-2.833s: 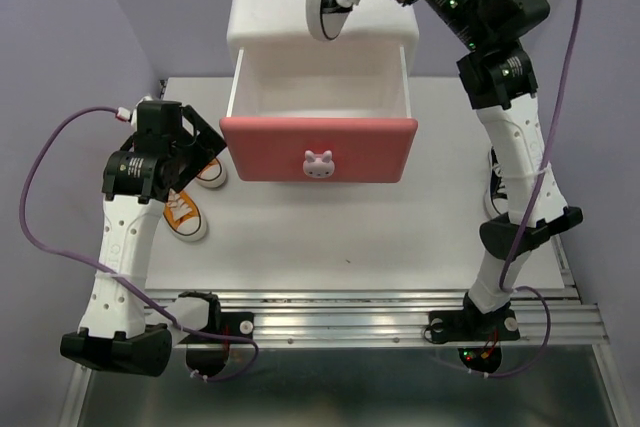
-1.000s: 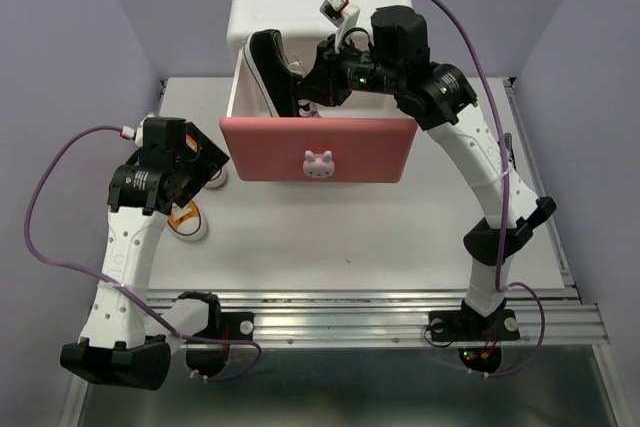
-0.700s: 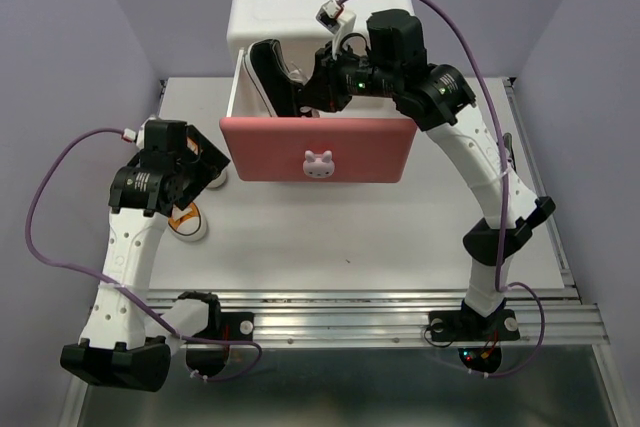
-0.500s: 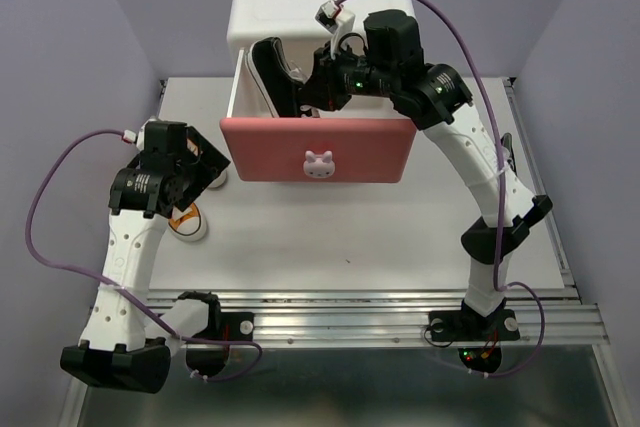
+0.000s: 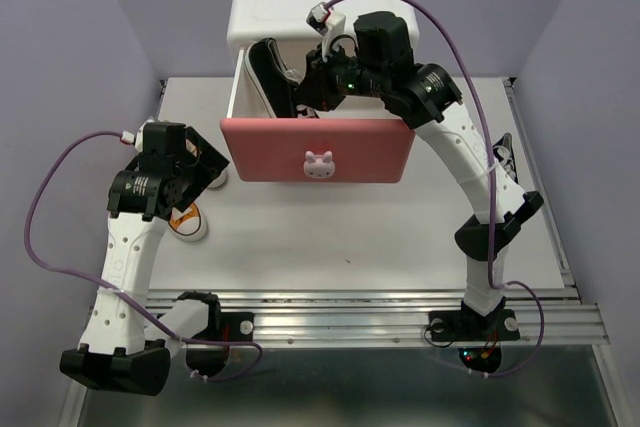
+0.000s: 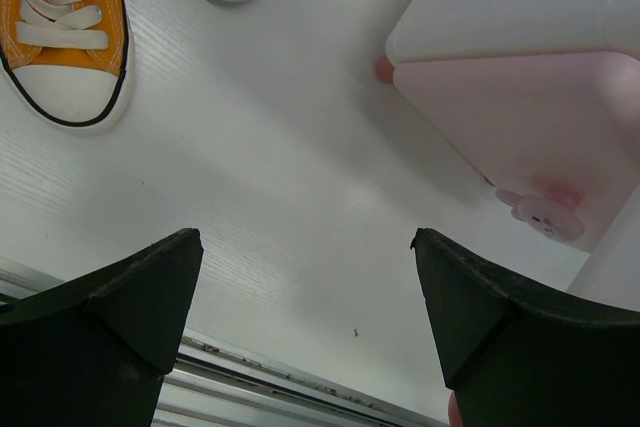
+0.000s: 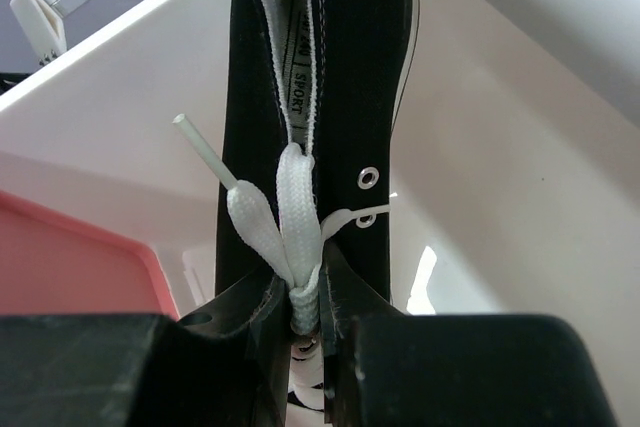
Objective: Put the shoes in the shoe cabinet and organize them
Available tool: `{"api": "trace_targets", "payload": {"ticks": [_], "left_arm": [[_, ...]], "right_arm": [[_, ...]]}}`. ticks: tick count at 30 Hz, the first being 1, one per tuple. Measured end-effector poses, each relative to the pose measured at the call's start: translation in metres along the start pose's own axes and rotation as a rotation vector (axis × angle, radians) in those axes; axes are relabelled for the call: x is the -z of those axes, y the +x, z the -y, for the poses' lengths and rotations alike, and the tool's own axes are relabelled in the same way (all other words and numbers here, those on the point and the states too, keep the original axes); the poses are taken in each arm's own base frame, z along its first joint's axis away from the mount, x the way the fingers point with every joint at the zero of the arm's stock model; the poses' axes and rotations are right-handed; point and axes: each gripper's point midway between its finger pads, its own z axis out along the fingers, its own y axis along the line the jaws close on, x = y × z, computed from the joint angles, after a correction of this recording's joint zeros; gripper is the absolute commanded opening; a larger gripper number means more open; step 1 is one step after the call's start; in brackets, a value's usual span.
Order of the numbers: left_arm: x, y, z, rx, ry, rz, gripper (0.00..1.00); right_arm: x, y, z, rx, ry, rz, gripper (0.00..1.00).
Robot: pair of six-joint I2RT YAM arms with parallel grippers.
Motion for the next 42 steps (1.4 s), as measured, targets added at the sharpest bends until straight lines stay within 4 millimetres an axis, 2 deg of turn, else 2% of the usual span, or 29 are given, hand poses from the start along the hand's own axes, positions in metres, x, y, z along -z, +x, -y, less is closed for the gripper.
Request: {"api": "trace_targets", "payload": {"ticks": [19,26,32,37,40,42], "left_arm": [[-0.004,0.002,-0.001,0.008,-0.007,-0.005,0.99],[-0.007,0.002,0.0,0.012,-0.005,-0.005,0.99],[-0.012,0.004,-0.001,0.013,-0.014,-0.015,0.99],[-0.012,0.004,0.0,0.014,-0.009,-0.017,0.99],[-0.012,0.004,0.001,0.015,-0.006,-0.016,0.99],[-0.012,0.004,0.001,0.016,-0.006,-0.016,0.99]], "right_arm": [[-0.005,0.002,0.015,0.071,0.12,-0.001,0.01],[-0.005,0.008,0.027,0.143,0.214,-0.016,0.01],[0.0,0.016,0.05,0.183,0.328,-0.043,0.0],[0.007,0.022,0.091,0.185,0.5,-0.082,0.01],[0.006,0.028,0.104,0.166,0.545,-0.105,0.01],[0.007,0.023,0.106,0.149,0.563,-0.092,0.01]]}}
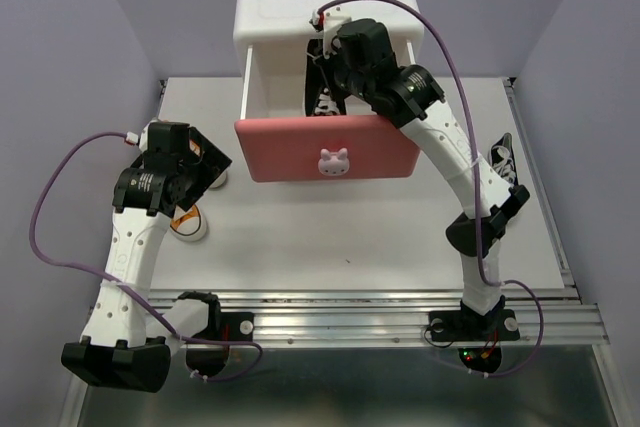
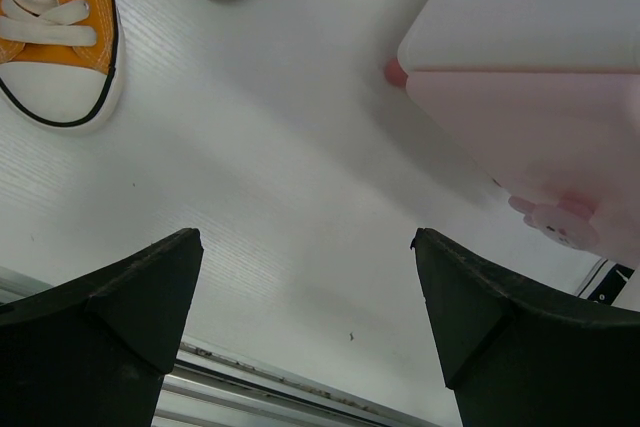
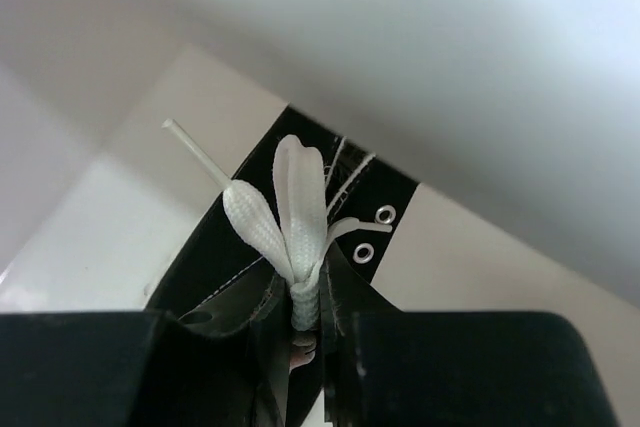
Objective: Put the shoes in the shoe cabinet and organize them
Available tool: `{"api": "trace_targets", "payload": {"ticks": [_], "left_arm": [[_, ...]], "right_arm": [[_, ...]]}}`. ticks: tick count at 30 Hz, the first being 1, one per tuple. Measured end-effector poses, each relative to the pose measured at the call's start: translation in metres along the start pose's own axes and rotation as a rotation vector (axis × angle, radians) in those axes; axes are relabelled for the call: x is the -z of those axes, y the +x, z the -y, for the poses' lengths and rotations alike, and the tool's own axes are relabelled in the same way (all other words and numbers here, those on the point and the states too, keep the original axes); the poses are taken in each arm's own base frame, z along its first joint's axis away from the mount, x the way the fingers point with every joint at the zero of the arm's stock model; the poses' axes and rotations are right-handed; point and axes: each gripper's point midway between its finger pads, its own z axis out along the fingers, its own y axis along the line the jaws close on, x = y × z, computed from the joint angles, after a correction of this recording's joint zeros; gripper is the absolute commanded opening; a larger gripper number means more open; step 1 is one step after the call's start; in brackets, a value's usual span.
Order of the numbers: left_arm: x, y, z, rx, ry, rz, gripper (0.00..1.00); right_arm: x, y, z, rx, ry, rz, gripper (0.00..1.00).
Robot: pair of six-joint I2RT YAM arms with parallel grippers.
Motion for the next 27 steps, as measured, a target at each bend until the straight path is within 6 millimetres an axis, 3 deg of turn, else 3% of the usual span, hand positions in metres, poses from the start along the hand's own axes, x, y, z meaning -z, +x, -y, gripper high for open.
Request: {"api": "trace_targets", "payload": {"ticks": [8,17,27], "left_arm": [[0.001,0.0,0.0,0.007,0.002,0.002,0.99],[0.001,0.003,-0.004,0.014,-0.004,-0.003,0.99],[0.004,0.004,-0.006,0.015,0.0,0.001,0.99]], "right_arm": [[-0.002,-0.016,-0.005,-0.172,0.008,0.05,0.0],[-0.001,-0.033,-0.024,-0.467,-0.059,0.092,0.01],[0.0,-0.05,-0.027,-0.761,-0.052,0.133,0.01]]}}
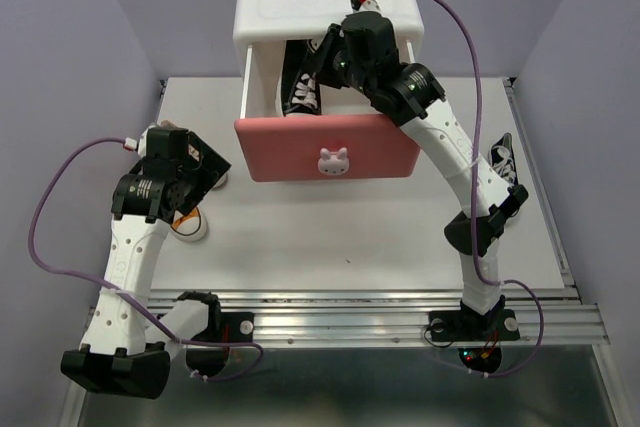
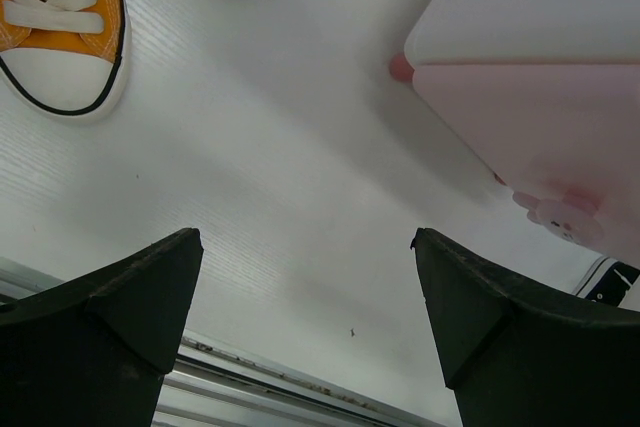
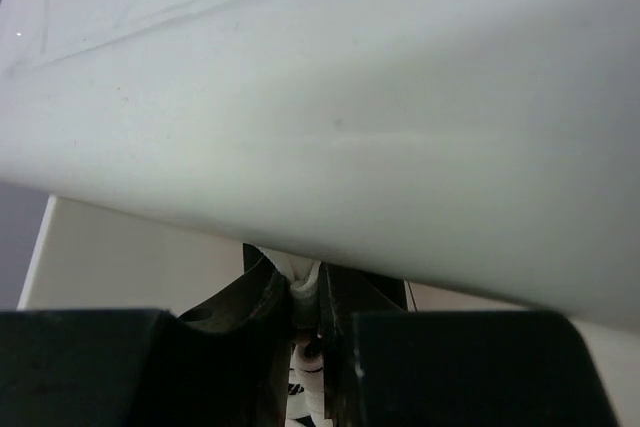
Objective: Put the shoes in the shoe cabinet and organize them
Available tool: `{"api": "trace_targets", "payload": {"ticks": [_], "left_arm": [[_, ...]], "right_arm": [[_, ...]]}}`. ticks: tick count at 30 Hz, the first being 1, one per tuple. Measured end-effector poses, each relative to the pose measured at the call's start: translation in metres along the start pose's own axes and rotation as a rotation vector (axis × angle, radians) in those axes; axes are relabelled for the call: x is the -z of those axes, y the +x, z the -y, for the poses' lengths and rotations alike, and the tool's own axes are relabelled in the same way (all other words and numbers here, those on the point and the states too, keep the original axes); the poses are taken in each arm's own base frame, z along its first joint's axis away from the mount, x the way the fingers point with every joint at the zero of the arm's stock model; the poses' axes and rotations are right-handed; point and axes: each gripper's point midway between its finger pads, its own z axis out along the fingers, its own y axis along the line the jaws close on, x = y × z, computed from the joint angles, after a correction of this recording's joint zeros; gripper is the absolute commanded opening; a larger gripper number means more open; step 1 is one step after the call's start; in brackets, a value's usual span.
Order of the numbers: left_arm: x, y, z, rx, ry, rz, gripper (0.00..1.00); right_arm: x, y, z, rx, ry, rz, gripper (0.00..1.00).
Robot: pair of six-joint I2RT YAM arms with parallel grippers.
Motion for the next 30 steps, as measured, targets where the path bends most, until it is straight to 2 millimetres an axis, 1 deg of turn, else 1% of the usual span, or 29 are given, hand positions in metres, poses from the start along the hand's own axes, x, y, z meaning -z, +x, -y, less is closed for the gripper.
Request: {"api": "trace_targets", "payload": {"ticks": [5,10,13,18,22,30], "left_arm": [[0.0,0.001,-0.002,-0.001,-0.004,-0.003,0.99],[-0.001,0.002,-0.003,-0.001,-0.007,-0.004,0.99],[-0.001,0.002,-0.003,0.001,-0.009,-0.004,0.99],[-0.003,0.006,-0.008,0.0,-0.022,-0.012,0.99],[-0.005,0.008,-0.01,0.002,-0.028,-0.017,0.99],[-0.006,0.009,-0.011,0.002,-0.03,-0.019,0.99]], "right_arm": [[0.0,0.001,-0.008,-0.143,-0.01,-0.006,0.01],[0.001,0.001,-0.013,-0.195,-0.024,-0.013,0.01],[0.001,0.004,-0.015,-0.188,-0.025,-0.019,0.01],[0.002,0.02,-0.013,-0.104,-0.002,-0.044,0.01],[0.002,0.03,-0.012,-0.05,0.011,-0.056,0.01],[0.002,0.033,-0.01,-0.025,0.026,-0.054,0.01]]}}
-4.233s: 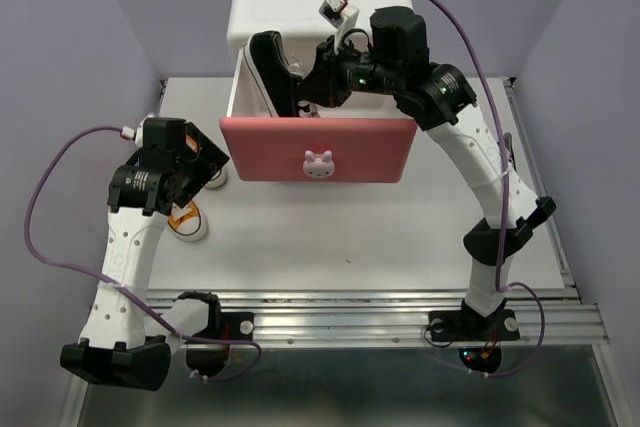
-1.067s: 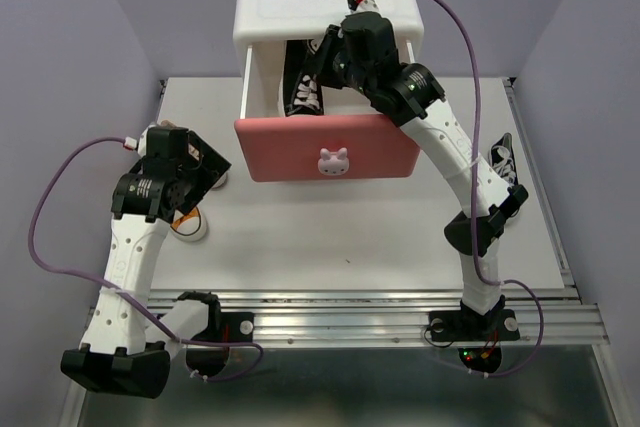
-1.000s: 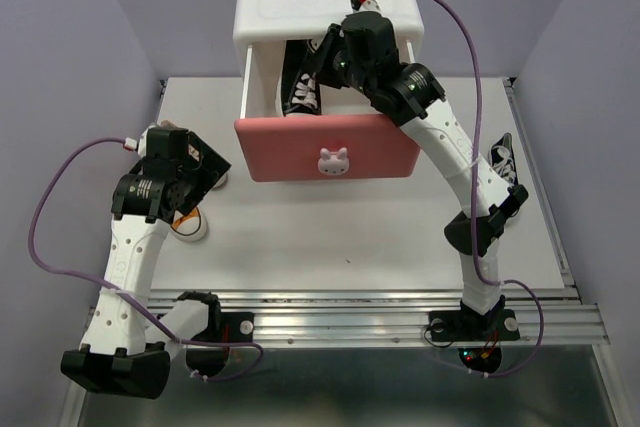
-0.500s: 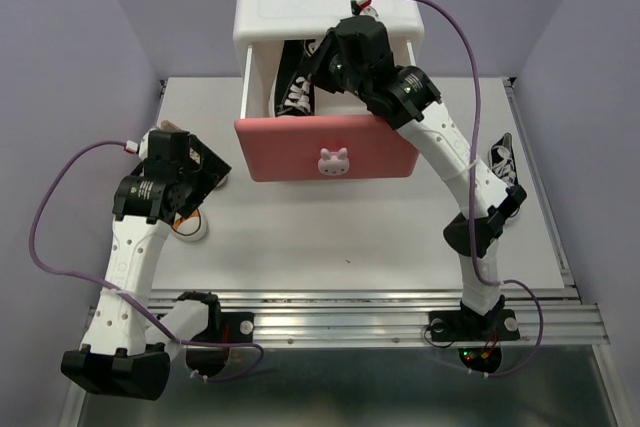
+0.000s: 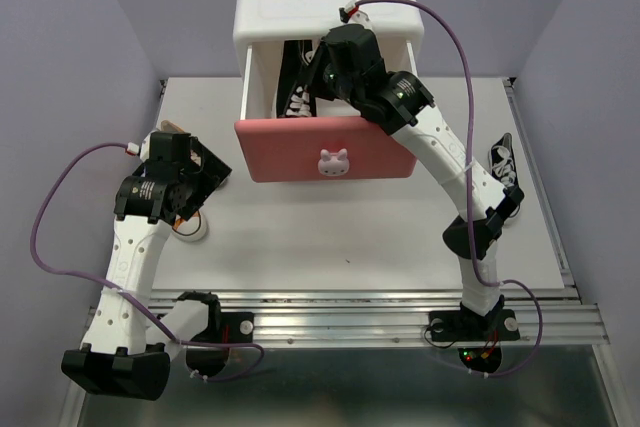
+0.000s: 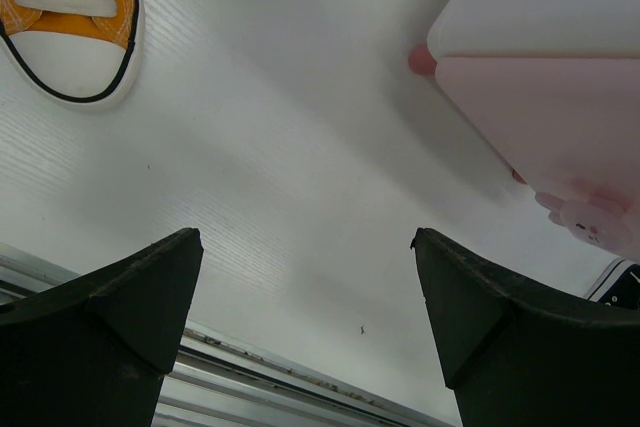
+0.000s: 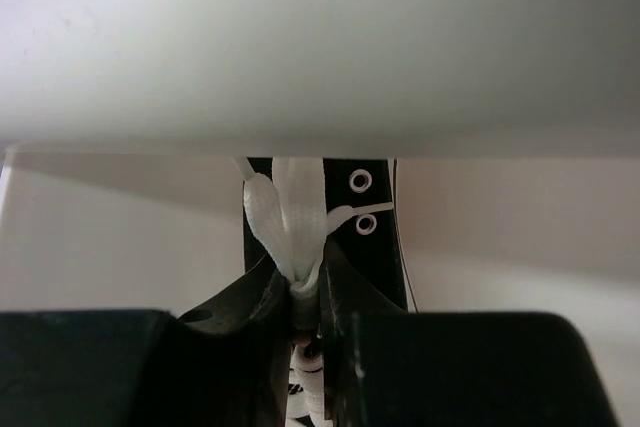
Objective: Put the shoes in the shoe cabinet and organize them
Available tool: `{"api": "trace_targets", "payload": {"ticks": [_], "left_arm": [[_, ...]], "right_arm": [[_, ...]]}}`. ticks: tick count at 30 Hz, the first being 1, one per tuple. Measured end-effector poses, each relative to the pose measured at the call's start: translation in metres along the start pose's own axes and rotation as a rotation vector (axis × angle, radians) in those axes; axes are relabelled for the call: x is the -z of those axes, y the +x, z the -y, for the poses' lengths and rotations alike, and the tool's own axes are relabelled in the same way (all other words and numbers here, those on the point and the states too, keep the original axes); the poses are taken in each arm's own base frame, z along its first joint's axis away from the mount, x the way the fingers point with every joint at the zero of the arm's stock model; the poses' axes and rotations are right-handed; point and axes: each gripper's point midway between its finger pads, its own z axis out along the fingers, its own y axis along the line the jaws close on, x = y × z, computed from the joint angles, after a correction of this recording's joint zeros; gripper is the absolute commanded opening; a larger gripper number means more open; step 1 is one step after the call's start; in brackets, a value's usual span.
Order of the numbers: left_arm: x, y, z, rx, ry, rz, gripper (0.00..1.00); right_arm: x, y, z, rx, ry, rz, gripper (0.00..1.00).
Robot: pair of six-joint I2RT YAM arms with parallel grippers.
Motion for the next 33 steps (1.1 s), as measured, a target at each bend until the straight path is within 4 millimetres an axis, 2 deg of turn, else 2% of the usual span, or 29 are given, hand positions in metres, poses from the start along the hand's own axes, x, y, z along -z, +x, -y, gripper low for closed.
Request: {"api": "trace_targets", "payload": {"ticks": [7,9,15,20,23,24,28,30,32,33], "left_arm": [[0.0,-0.001,-0.001,0.0,-0.002,0.004,0.99],[0.001,-0.001,-0.001,0.0,0.0,0.008,0.99],[0.005,-0.002,-0.001,0.003,0.009,0.019,0.99],[0.008,-0.003,-0.001,0.004,0.015,0.026,0.99],[0.009,-0.002,-0.003,0.004,0.014,0.026,0.99],[0.01,-0.002,-0.003,0.004,0.015,0.027,0.99],[0.012,-0.002,-0.004,0.005,0.017,0.032,0.99],[0.013,-0.002,-0.005,0.004,0.015,0.031,0.99],[0.013,-0.001,-0.006,0.003,0.009,0.03,0.99],[0.013,-0.001,-0.007,0.002,0.008,0.029,0.99]], "right_arm": [[0.0,0.003,0.006,0.019,0.025,0.002,0.16],[-0.001,0.003,0.007,0.024,0.029,0.005,0.25],[0.0,0.007,0.009,0.054,0.018,0.007,0.26],[0.003,0.012,0.005,0.095,-0.01,-0.007,0.31],[0.003,0.011,0.001,0.118,-0.033,-0.004,0.25],[0.002,0.008,-0.002,0.119,-0.044,0.006,0.18],[0.002,0.003,-0.01,0.13,-0.079,0.029,0.17],[0.001,0.002,-0.012,0.132,-0.086,0.035,0.19],[0.002,0.002,-0.013,0.139,-0.089,0.034,0.27],[0.002,0.002,-0.013,0.144,-0.093,0.033,0.35]]}}
